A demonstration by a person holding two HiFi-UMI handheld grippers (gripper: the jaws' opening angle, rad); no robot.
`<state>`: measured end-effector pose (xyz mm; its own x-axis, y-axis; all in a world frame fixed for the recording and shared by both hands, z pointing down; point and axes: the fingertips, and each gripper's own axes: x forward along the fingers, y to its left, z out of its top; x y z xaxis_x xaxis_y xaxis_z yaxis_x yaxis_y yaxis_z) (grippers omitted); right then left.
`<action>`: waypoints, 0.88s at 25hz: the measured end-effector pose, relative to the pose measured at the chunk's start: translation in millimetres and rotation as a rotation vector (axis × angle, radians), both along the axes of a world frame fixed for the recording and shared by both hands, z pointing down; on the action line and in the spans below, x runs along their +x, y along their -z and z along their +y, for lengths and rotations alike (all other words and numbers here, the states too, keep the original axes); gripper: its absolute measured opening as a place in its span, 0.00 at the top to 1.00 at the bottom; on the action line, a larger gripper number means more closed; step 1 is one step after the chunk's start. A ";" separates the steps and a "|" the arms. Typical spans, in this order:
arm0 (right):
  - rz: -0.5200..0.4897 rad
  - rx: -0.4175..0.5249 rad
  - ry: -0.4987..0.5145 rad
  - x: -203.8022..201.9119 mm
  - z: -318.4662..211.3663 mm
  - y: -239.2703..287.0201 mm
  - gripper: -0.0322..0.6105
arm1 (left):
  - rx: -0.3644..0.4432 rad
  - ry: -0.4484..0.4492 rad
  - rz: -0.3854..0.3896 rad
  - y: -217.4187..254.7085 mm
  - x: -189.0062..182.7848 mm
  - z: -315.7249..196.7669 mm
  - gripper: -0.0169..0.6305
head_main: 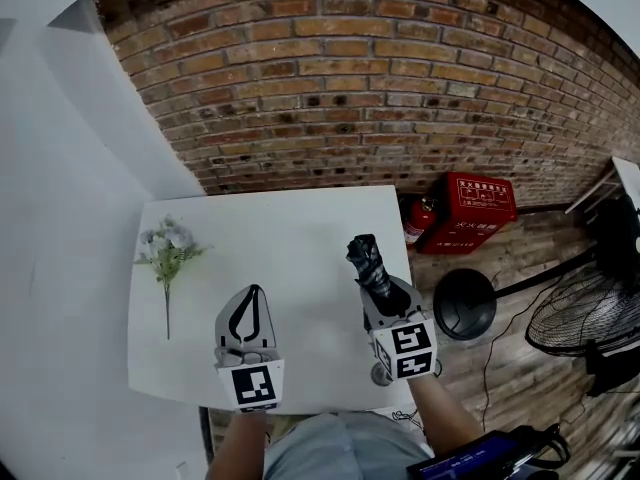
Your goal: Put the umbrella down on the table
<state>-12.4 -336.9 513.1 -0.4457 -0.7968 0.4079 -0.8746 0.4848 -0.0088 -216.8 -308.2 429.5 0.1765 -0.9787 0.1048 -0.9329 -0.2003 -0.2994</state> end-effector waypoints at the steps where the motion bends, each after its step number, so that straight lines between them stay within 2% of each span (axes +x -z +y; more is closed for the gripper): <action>1: 0.004 -0.008 0.000 0.4 -0.1 -4.1 0.71 | -0.003 -0.001 0.003 -2.7 0.3 -1.1 0.96; 10: 0.029 -0.069 -0.001 -1.0 -2.2 -37.4 0.71 | -0.023 -0.018 0.011 -26.4 1.5 -13.6 0.96; 22: 0.074 -0.151 -0.012 6.9 0.8 -78.7 0.71 | -0.028 -0.023 0.019 -31.8 5.2 -21.7 0.96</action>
